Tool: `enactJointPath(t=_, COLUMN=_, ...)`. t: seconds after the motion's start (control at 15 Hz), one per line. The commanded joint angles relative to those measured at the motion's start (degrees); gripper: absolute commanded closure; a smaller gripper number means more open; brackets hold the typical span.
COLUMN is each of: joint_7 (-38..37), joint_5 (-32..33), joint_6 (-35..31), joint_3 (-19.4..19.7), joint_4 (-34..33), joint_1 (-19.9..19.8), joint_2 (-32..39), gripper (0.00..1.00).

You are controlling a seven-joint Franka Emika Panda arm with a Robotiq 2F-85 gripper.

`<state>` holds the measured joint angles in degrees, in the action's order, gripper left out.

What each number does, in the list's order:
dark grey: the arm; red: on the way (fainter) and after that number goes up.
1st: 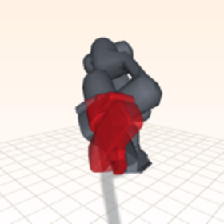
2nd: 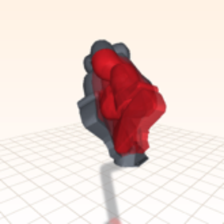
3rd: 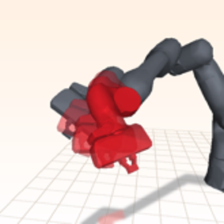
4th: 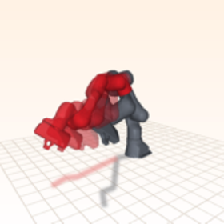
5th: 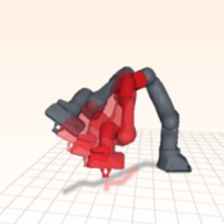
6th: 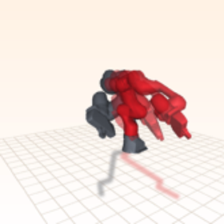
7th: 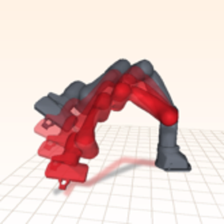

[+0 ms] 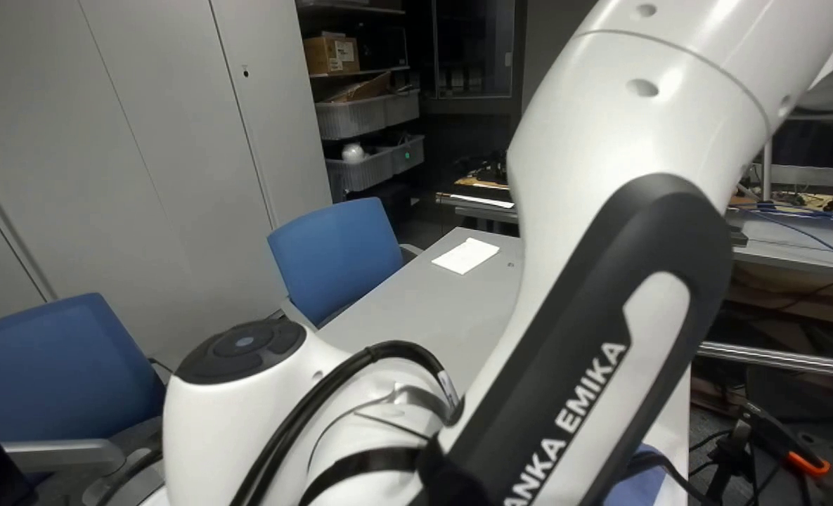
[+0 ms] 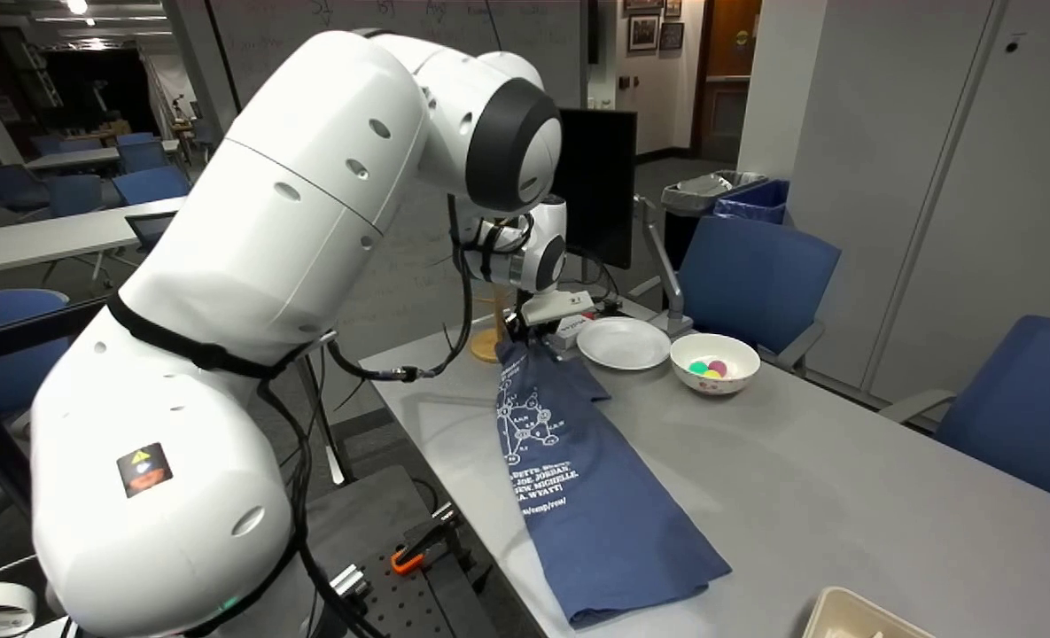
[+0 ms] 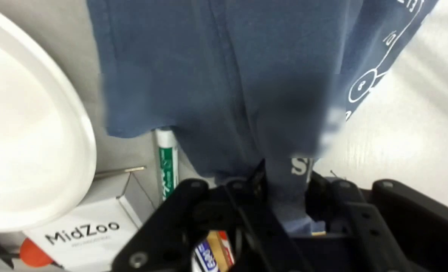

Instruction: Fold the T-sheet on the table

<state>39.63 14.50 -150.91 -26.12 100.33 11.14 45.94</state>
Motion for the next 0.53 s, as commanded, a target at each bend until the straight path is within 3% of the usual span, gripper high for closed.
enactJointPath(t=0.0, joint_7=4.27, joint_5=-3.68, joint_6=1.19, joint_3=-3.09, joint_4=3.85, joint_1=-3.07, joint_2=-6.26, gripper=0.96)
enactJointPath(t=0.47, joint_7=3.63, joint_5=-8.18, joint_6=2.90, joint_3=-0.64, joint_4=15.37, joint_1=-7.02, joint_2=-19.73, gripper=0.96)
